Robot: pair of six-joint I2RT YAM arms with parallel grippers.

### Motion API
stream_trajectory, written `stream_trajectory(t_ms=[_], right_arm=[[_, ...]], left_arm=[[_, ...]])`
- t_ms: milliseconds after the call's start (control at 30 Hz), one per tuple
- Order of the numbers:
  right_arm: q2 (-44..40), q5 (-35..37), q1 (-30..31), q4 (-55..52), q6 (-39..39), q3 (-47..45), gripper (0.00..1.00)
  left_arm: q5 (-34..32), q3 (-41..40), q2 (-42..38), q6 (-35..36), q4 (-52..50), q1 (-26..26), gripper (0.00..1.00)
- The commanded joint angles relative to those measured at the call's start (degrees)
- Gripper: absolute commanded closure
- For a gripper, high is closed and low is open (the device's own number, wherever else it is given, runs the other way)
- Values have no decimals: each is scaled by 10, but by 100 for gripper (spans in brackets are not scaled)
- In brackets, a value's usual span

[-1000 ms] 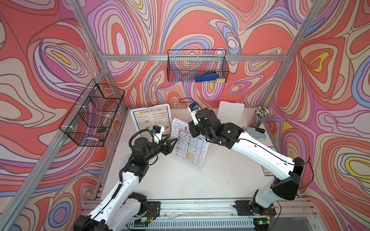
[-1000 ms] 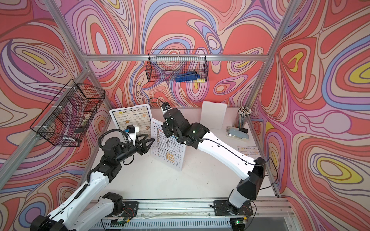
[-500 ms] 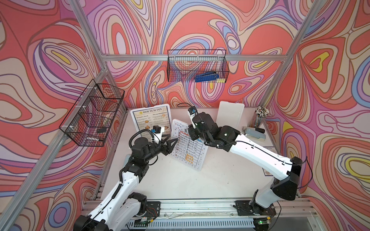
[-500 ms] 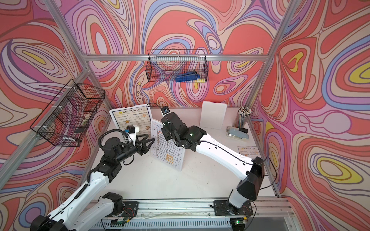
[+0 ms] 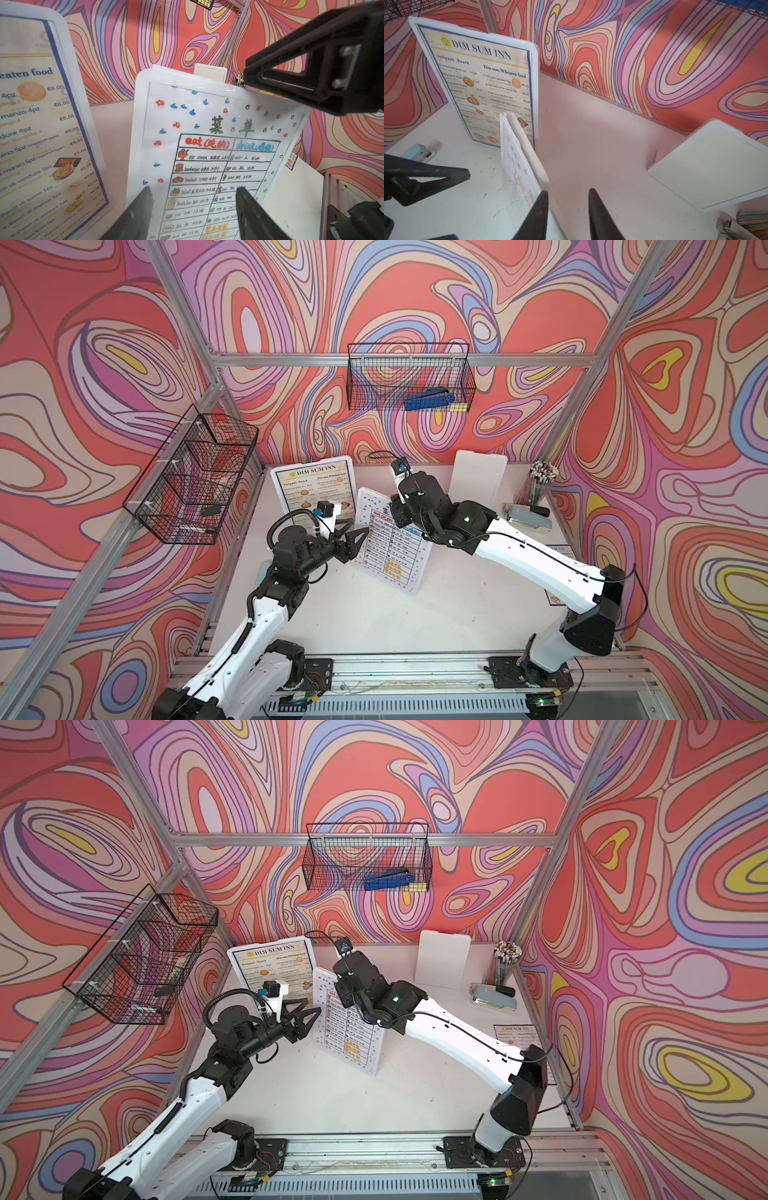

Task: Insert the menus into the narrow rack
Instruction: Insert the menu into the narrow rack, then adjust the narrow rack at the center of the board.

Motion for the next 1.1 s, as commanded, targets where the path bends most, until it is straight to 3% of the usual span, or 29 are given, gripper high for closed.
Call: stream_trajectory(t_ms=[0, 267, 400, 533, 667, 867, 1067], right_arm=[[-10, -1, 1, 13, 2, -17, 65], [-152, -48, -34, 79, -11, -108, 59], [-268, -87, -79, 114, 11, -209, 52], [-375, -84, -86, 130, 46, -320, 40], [-457, -143, -85, 157, 92, -430, 36], [-461, -185, -86, 177, 120, -500, 36], [-338, -231, -86, 246, 108, -505, 37]], left_arm=[[7, 2, -8, -5, 8, 1, 35], [-15, 17, -33, -5, -6, 0, 33], [-22, 39, -30, -12, -17, 1, 33], [-48, 62, -18, -22, -24, 0, 33], [-63, 85, 14, -35, -20, 0, 32], [-52, 124, 74, -41, -19, 0, 32], [-68, 142, 89, -31, -30, 1, 31]])
